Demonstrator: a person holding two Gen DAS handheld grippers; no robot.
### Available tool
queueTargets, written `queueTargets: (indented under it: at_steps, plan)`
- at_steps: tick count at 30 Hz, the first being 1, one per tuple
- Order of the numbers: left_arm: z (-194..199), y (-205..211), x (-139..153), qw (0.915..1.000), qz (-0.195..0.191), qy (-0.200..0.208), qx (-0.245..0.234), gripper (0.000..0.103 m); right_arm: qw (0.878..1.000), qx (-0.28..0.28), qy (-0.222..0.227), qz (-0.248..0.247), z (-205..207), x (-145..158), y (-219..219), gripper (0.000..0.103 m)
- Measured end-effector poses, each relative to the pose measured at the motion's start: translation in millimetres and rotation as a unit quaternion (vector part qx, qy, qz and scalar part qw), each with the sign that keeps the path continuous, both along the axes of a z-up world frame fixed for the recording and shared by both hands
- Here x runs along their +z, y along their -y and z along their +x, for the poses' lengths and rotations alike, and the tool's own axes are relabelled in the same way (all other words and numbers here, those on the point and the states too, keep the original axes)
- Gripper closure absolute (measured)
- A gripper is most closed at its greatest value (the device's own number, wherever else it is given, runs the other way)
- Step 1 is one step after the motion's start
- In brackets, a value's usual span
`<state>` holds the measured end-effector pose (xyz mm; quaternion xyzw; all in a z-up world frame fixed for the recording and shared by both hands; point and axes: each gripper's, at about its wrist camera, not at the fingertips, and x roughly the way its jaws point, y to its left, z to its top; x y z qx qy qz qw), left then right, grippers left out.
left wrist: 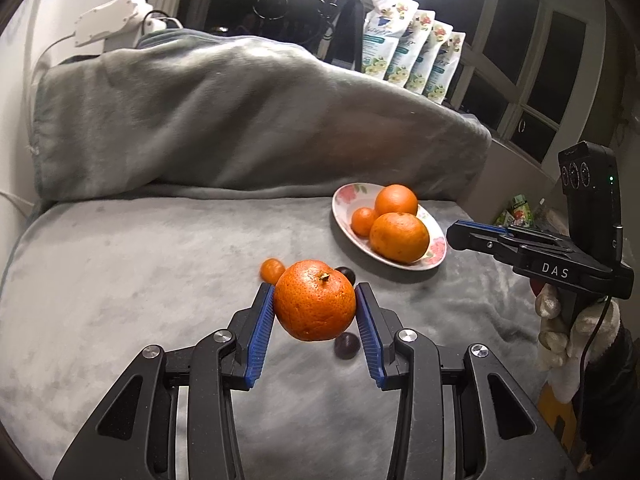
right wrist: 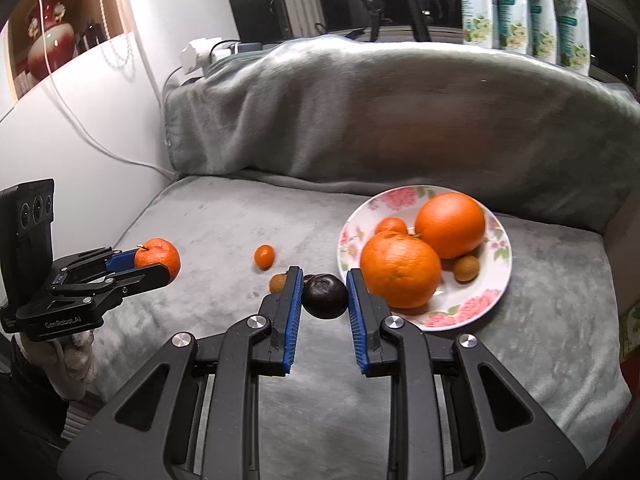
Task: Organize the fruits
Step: 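Lift and carry the mandarin and dark fruit with both grippers over the plate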
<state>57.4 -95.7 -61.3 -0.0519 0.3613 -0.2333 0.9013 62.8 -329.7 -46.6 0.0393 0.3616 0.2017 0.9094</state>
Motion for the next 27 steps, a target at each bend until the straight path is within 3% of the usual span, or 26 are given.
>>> queueTargets:
  at_steps: [27]
  plan:
    - [53, 69, 23, 0.9983, 0.009, 0.023, -0.053, 0.064, 0.997, -0.077, 0.0, 0.02, 10, -7, 73, 0.08]
